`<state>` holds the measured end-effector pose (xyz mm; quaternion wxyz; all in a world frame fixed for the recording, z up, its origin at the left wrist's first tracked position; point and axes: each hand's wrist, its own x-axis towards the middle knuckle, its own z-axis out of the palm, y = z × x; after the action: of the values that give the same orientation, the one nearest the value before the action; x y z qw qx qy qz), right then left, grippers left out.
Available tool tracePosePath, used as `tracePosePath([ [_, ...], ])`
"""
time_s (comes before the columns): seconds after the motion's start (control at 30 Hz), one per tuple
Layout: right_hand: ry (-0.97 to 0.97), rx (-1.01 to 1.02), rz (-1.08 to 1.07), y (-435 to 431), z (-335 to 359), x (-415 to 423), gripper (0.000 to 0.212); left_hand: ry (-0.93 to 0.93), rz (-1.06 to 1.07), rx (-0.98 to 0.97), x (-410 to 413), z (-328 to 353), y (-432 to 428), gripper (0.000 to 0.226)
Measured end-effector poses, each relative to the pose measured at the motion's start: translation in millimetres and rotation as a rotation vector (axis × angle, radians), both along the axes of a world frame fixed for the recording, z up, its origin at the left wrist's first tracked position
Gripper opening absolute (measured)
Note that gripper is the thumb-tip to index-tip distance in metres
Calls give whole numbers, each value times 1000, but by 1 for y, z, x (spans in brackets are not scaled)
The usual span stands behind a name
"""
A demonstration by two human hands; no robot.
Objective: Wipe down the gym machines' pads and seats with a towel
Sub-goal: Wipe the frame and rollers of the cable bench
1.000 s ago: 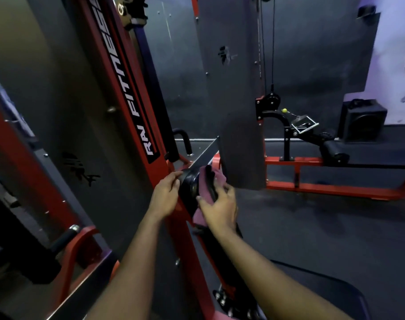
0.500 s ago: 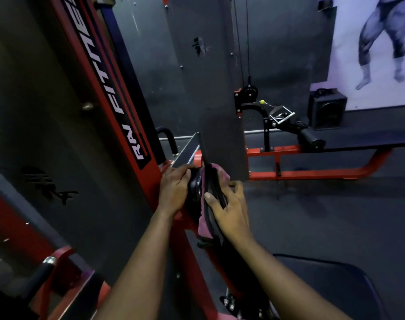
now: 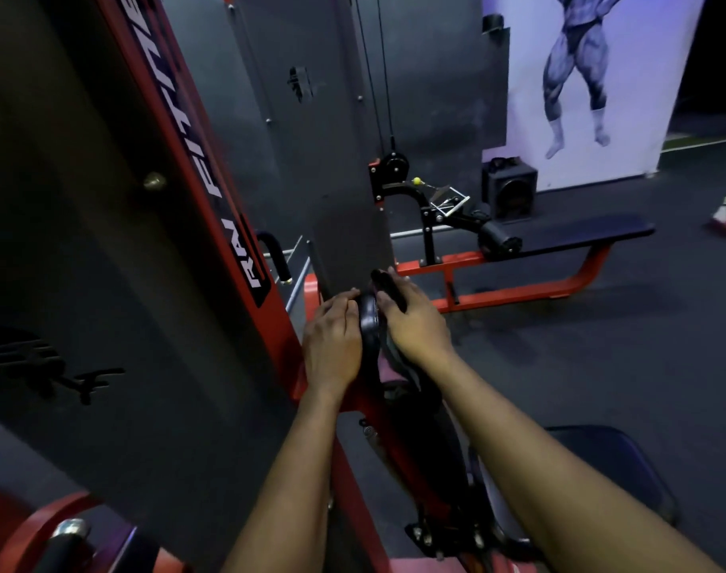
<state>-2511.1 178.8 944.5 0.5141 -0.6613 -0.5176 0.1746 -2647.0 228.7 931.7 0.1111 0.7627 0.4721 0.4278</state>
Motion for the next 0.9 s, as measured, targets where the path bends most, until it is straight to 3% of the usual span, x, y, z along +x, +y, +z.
tracePosePath([
  [0.17, -111, -23, -74, -38, -7, -25, 57, 34, 11, 28, 2, -3, 4, 40],
  [0.27, -128, -40, -40, -18, -3, -15, 56, 18, 11, 34, 1, -1, 0, 35],
  [0.47, 193, -145, 210, 18, 4, 11, 73, -13, 30, -23, 2, 1, -4, 33],
  [0.6, 122, -174, 330, -15, -15, 14, 72, -17, 35, 10, 4, 3, -6, 38],
  [0.77, 141, -151, 226, 16, 1, 17, 58, -11, 55, -15, 5, 4, -6, 35],
  [0.9, 122, -9, 121, -3, -14, 1, 56, 39, 69, -3, 6, 3, -8, 40],
])
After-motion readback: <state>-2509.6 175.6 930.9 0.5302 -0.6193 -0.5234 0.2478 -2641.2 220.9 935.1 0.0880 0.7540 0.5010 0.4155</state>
